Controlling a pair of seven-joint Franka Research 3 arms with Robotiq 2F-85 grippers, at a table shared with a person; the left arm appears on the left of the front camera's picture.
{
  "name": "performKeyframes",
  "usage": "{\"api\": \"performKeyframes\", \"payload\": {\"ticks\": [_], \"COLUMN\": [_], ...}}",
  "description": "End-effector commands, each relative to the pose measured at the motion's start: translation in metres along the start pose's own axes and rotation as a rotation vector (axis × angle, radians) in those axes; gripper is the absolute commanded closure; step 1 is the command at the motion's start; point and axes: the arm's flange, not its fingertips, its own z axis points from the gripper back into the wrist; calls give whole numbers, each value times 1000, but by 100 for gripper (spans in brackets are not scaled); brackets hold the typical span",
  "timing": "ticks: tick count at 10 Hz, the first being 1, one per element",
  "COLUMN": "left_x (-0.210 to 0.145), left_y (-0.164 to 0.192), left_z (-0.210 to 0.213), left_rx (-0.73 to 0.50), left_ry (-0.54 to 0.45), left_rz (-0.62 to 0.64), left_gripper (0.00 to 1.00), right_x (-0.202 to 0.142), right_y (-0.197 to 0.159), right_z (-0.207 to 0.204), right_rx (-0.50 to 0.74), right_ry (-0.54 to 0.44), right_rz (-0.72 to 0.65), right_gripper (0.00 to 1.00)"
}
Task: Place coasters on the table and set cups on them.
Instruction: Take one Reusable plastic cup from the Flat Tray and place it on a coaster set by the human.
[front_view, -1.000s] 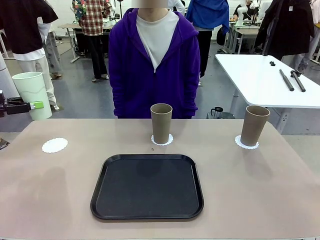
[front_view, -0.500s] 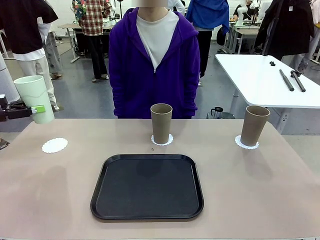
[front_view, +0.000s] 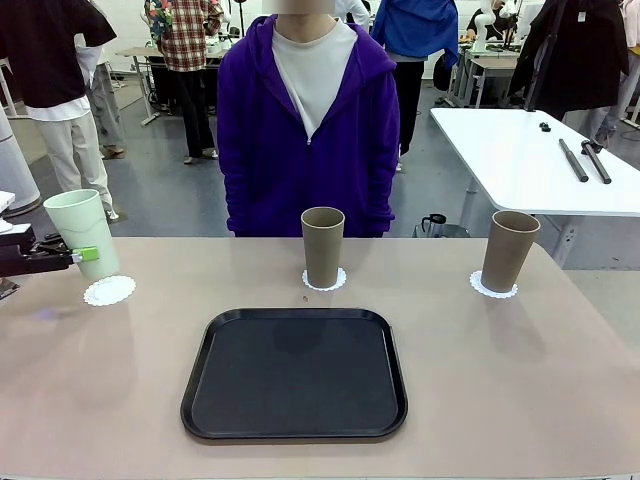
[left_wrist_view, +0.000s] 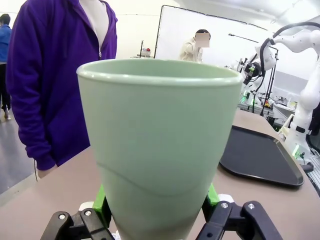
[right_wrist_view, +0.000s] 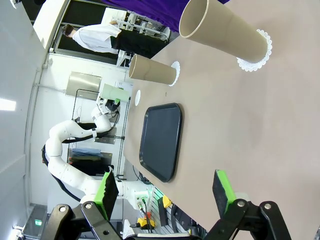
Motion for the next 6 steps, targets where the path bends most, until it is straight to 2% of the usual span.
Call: {"api": "performKeyframes", "payload": {"ticks": [1, 6], "left_x": [-2, -25], "left_y": [9, 8], "left_z": [0, -9], "left_rx": [-22, -56], "left_ry": [2, 61], "left_rz": [-46, -97], "left_gripper": [15, 15], "right_x": [0, 0], "right_y": [1, 1], "right_z": [1, 1], "right_rx": [2, 2], "right_ry": [-3, -3], "right_rz": [3, 3], "right_gripper": [0, 0]}}
